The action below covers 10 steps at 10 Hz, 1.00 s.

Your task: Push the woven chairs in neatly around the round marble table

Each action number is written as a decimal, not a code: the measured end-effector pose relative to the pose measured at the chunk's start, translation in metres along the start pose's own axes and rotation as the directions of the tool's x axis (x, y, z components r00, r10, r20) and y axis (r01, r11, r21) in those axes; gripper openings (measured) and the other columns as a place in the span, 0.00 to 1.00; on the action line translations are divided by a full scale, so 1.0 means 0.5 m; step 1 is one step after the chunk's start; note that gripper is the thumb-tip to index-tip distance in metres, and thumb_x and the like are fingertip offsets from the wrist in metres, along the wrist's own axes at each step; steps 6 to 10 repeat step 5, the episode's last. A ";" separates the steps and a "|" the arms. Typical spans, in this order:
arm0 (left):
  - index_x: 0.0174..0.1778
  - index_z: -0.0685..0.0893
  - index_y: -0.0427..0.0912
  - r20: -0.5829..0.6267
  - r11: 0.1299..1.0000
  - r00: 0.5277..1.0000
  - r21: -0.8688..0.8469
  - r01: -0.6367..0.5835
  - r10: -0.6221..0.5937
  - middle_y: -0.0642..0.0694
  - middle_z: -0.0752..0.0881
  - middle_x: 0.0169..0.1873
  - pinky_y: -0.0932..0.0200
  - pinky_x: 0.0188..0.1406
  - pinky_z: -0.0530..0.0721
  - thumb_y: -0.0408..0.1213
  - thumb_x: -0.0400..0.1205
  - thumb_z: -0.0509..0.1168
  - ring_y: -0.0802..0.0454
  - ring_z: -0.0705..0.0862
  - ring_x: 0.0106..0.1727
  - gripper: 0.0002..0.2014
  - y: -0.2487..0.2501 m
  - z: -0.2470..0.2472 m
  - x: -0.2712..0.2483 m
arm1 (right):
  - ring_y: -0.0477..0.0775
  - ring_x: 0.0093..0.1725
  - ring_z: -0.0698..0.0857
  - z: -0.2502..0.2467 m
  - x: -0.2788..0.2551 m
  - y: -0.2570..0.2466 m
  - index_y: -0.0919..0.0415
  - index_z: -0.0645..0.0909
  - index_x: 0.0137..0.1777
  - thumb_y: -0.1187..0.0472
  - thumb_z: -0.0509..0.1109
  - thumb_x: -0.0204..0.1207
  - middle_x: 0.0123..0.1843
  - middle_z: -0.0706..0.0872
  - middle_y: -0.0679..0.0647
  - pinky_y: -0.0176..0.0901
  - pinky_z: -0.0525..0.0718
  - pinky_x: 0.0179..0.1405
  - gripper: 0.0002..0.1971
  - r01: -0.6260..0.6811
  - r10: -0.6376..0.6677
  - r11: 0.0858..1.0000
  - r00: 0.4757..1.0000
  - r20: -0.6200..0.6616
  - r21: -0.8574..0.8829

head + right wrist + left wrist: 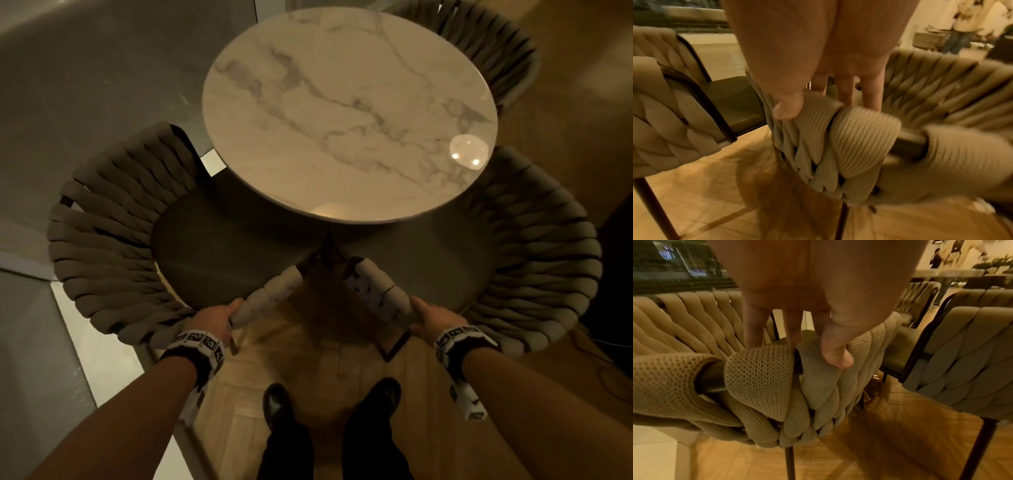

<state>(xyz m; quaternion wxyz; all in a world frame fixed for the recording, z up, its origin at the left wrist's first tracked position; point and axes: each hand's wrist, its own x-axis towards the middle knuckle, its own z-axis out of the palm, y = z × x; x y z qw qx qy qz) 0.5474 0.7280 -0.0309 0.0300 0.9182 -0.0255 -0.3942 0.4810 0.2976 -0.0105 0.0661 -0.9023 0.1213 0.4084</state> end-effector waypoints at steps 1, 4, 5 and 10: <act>0.83 0.52 0.56 -0.013 0.999 0.999 -0.022 0.043 -0.044 0.43 0.75 0.72 0.39 0.65 0.81 0.35 0.77 0.67 0.38 0.79 0.68 0.41 0.023 0.010 -0.009 | 0.58 0.64 0.81 -0.025 -0.006 0.009 0.45 0.54 0.81 0.44 0.65 0.79 0.71 0.78 0.56 0.52 0.82 0.61 0.34 0.055 -0.053 0.998 0.997 0.052 -0.026; 0.79 0.68 0.48 -0.243 0.921 0.952 -0.382 0.081 -0.185 0.40 0.72 0.77 0.44 0.75 0.73 0.35 0.82 0.59 0.38 0.74 0.75 0.27 0.078 0.067 -0.103 | 0.51 0.56 0.83 -0.018 -0.026 0.098 0.44 0.69 0.73 0.48 0.61 0.81 0.60 0.83 0.50 0.46 0.83 0.56 0.21 0.226 -0.235 0.959 0.972 0.032 0.171; 0.72 0.77 0.48 -0.198 0.837 0.925 -0.515 0.184 -0.325 0.41 0.78 0.73 0.47 0.73 0.75 0.37 0.83 0.60 0.41 0.78 0.71 0.20 0.106 0.151 -0.174 | 0.45 0.52 0.84 -0.026 -0.048 0.159 0.44 0.79 0.64 0.49 0.61 0.81 0.55 0.85 0.45 0.43 0.84 0.54 0.13 0.302 -0.311 0.934 0.950 0.021 0.192; 0.72 0.77 0.48 -0.198 0.837 0.925 -0.515 0.184 -0.325 0.41 0.78 0.73 0.47 0.73 0.75 0.37 0.83 0.60 0.41 0.78 0.71 0.20 0.106 0.151 -0.174 | 0.45 0.52 0.84 -0.026 -0.048 0.159 0.44 0.79 0.64 0.49 0.61 0.81 0.55 0.85 0.45 0.43 0.84 0.54 0.13 0.302 -0.311 0.934 0.950 0.021 0.192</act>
